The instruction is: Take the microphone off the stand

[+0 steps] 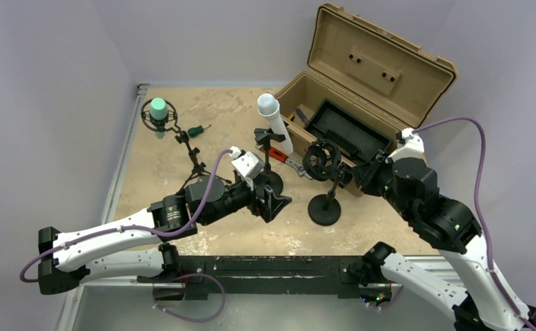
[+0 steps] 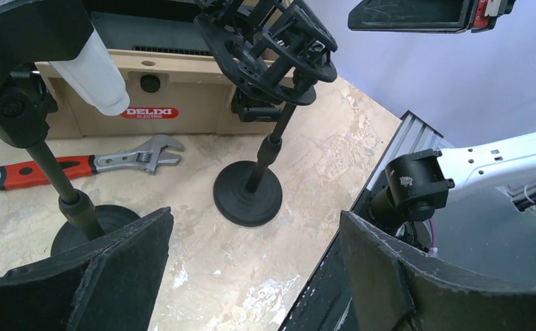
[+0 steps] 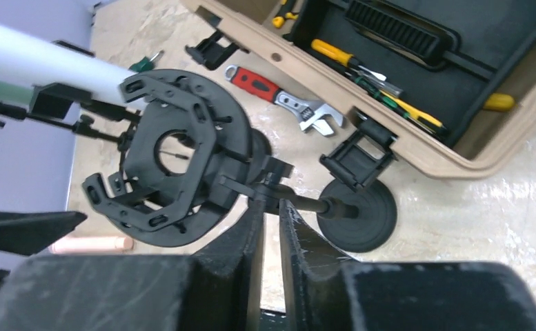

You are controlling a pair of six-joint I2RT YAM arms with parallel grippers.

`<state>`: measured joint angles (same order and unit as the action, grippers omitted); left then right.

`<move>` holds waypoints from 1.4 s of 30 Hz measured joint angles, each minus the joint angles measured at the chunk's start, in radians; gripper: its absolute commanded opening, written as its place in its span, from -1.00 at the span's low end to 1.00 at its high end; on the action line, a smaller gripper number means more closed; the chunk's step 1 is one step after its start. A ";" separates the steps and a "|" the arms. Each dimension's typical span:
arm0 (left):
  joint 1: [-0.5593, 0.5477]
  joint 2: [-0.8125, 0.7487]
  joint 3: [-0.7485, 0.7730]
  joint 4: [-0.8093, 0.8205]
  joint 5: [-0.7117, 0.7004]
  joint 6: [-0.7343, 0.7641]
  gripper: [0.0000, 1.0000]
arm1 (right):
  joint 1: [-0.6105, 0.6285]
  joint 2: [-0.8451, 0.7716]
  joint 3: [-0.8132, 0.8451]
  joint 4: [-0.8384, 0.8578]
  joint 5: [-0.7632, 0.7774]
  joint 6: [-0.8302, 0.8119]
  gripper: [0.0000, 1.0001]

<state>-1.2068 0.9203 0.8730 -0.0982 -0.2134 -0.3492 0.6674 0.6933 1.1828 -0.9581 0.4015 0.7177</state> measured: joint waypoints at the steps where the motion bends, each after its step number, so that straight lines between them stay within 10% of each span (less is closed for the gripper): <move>1: 0.000 0.001 0.000 0.000 0.000 -0.003 0.75 | 0.000 0.002 0.001 0.015 -0.019 -0.015 -0.95; 42: 0.000 0.006 0.000 -0.019 -0.011 -0.007 0.79 | 0.005 0.170 -0.016 0.015 -0.175 -0.111 -1.00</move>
<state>-1.2068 0.9260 0.8730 -0.1177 -0.2249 -0.3561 0.6724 0.8631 1.1664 -0.9428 0.2264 0.6067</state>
